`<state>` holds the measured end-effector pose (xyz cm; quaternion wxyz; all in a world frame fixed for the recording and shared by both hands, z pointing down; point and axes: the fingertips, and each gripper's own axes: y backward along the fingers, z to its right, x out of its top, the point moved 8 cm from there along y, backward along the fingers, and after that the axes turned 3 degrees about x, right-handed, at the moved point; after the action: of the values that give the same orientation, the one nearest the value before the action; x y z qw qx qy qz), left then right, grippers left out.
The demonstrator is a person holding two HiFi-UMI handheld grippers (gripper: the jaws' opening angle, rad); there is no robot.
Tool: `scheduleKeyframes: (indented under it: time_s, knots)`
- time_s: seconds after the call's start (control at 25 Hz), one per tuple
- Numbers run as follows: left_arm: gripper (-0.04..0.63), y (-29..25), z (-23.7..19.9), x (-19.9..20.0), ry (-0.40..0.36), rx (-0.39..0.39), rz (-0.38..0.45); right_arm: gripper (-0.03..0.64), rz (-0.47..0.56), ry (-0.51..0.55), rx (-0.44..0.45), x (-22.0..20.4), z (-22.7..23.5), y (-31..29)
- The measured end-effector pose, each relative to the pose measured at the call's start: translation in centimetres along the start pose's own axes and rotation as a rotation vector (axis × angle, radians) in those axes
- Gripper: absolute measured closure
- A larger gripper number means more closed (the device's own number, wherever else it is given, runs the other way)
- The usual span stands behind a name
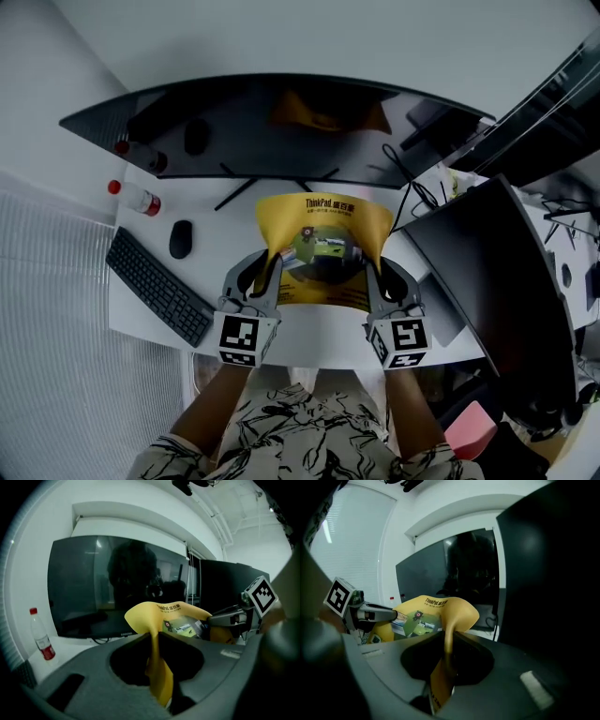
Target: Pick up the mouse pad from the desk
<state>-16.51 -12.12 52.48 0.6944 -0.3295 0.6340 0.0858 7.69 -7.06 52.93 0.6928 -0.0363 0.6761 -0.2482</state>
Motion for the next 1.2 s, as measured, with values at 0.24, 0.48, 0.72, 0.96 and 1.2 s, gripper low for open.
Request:
scheduleKeyframes:
  time_s: [0.24, 0.48, 0.72, 0.96, 1.2]
  knots:
    - [0.525, 2.1, -0.3, 6.1, -0.032, 0.023, 0.135, 0.551, 0.132, 0.046, 0.003, 6.4, -0.5, 1.8]
    - [0.526, 3.8, -1.0, 11.7, -0.062, 0.029, 0.247, 0.554, 0.23, 0.092, -0.005, 12.3, -0.9, 3.5]
    - [0.526, 5.9, -0.9, 15.4, -0.092, 0.036, 0.342, 0.555, 0.3, 0.131, 0.003, 16.2, -1.7, 5.4]
    - [0.526, 7.7, -0.8, 17.7, -0.138, 0.047, 0.395, 0.555, 0.357, 0.151, -0.006, 18.1, -2.5, 7.2]
    - [0.526, 9.6, -0.7, 19.4, -0.174, 0.054, 0.45, 0.555, 0.412, 0.172, 0.005, 19.9, -3.2, 9.0]
